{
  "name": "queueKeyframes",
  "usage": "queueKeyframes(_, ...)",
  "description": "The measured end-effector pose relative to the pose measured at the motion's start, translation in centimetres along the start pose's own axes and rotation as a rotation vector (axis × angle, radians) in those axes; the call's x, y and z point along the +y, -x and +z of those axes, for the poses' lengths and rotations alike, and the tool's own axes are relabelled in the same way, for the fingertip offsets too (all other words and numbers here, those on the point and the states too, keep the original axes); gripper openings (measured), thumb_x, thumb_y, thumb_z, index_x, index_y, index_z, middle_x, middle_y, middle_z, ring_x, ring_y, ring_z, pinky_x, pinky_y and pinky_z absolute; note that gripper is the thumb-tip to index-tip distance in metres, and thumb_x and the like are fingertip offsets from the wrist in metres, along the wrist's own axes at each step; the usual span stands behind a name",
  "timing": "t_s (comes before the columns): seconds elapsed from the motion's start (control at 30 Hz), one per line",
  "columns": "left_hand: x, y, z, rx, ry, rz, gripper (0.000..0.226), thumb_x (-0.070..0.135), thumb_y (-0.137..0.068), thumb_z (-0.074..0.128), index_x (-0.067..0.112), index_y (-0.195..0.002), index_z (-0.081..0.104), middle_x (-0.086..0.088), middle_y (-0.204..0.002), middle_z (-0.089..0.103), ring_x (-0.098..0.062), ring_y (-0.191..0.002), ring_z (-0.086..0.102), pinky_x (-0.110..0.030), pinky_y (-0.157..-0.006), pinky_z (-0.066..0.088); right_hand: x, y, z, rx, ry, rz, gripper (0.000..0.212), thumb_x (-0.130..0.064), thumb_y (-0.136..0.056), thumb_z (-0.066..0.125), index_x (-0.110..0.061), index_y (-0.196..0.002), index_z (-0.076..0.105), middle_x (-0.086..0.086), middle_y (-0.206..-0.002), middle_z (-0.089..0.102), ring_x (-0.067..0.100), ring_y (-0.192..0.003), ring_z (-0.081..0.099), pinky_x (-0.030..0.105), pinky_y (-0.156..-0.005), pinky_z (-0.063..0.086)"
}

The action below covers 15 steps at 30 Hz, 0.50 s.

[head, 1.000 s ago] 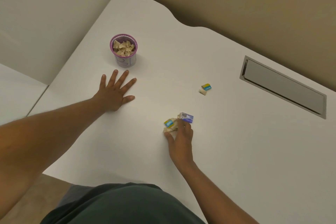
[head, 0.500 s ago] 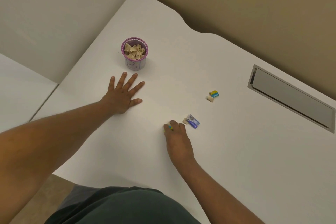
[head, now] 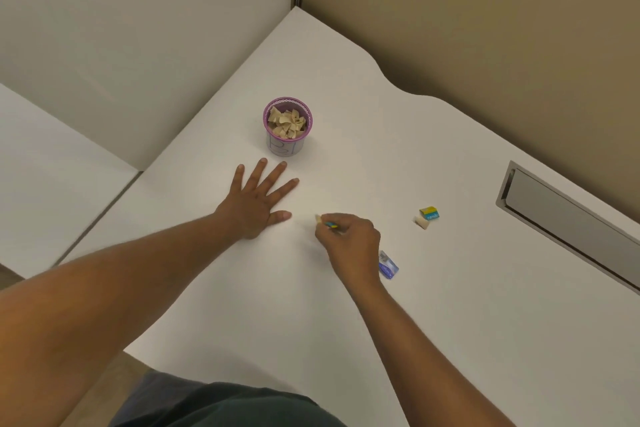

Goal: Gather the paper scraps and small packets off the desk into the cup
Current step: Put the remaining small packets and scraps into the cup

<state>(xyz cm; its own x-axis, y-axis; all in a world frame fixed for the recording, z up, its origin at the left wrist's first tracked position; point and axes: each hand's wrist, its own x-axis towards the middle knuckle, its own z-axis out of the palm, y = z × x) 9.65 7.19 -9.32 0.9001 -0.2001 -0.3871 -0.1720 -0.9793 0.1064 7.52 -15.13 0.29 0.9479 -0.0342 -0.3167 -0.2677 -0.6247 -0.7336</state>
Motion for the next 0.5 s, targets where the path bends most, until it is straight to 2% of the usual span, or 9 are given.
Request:
queueKeyframes(0.1, 0.0, 0.0, 0.0, -0.014, 0.008, 0.008, 0.072, 0.071, -0.099, 0.007, 0.044, -0.152, -0.033, 0.002, -0.173, -0.030, -0.035, -0.162, -0.024, -0.065, -0.128, -0.006, -5.3, -3.1, -0.7, 0.012, -0.081, -0.131, 0.022, -0.031, -0.081, 0.076, -0.026, -0.101, 0.082, -0.014, -0.100, 0.079, -0.002, -0.089, 0.071, 0.010, -0.078, 0.053)
queueKeyframes(0.2, 0.2, 0.0, -0.2, -0.034, 0.007, 0.005, 0.073, 0.070, -0.102, 0.010, 0.044, -0.155, -0.031, 0.003, -0.173, -0.032, -0.034, -0.161, -0.026, -0.065, -0.128, -0.007, -9.6, -6.7, -0.7, 0.030, 0.006, -0.360, 0.022, -0.022, -0.086, 0.075, -0.016, -0.107, 0.081, -0.004, -0.104, 0.077, 0.005, -0.090, 0.071, 0.017, -0.083, 0.057)
queueKeyframes(0.27, 0.2, 0.1, -0.3, -0.040, 0.010, 0.007, 0.073, 0.070, -0.102, 0.010, 0.043, -0.159, -0.027, 0.003, -0.173, -0.032, -0.034, -0.161, -0.027, -0.064, -0.128, -0.008, -11.5, -9.2, 0.0, 0.017, 0.137, -0.473, 0.025, -0.018, -0.087, 0.075, -0.012, -0.111, 0.079, 0.004, -0.110, 0.074, 0.016, -0.098, 0.070, 0.027, -0.089, 0.058)
queueKeyframes(0.33, 0.2, 0.2, -0.3, -0.031, 0.008, 0.006, 0.073, 0.069, -0.103, 0.010, 0.043, -0.161, -0.025, 0.002, -0.173, -0.031, -0.034, -0.161, -0.026, -0.065, -0.129, -0.008, -13.0, -11.3, 1.0, -0.034, 0.308, -0.521, 0.028, -0.016, -0.088, 0.072, -0.012, -0.115, 0.076, 0.008, -0.115, 0.071, 0.022, -0.105, 0.067, 0.031, -0.092, 0.055)
queueKeyframes(0.43, 0.3, 0.2, -0.2, -0.021, 0.024, 0.006, 0.072, 0.069, -0.103, 0.010, 0.043, -0.161, -0.024, 0.003, -0.173, -0.031, -0.034, -0.161, -0.025, -0.065, -0.129, -0.007, -13.9, -13.5, 2.8, -0.173, 0.608, -0.564, 0.024, -0.009, -0.090, 0.062, -0.009, -0.109, 0.076, 0.013, -0.110, 0.069, 0.028, -0.101, 0.065, 0.035, -0.083, 0.054)
queueKeyframes(0.5, 0.3, 0.2, -0.2, -0.023, 0.028, 0.004, 0.073, 0.070, -0.102, 0.009, 0.043, -0.161, -0.024, 0.003, -0.173, -0.032, -0.034, -0.161, -0.026, -0.065, -0.129, -0.008, -14.4, -14.4, 3.7, -0.290, 0.744, -0.529, 0.024, -0.007, -0.094, 0.055, -0.003, -0.110, 0.073, 0.015, -0.111, 0.069, 0.030, -0.105, 0.066, 0.030, -0.079, 0.047)
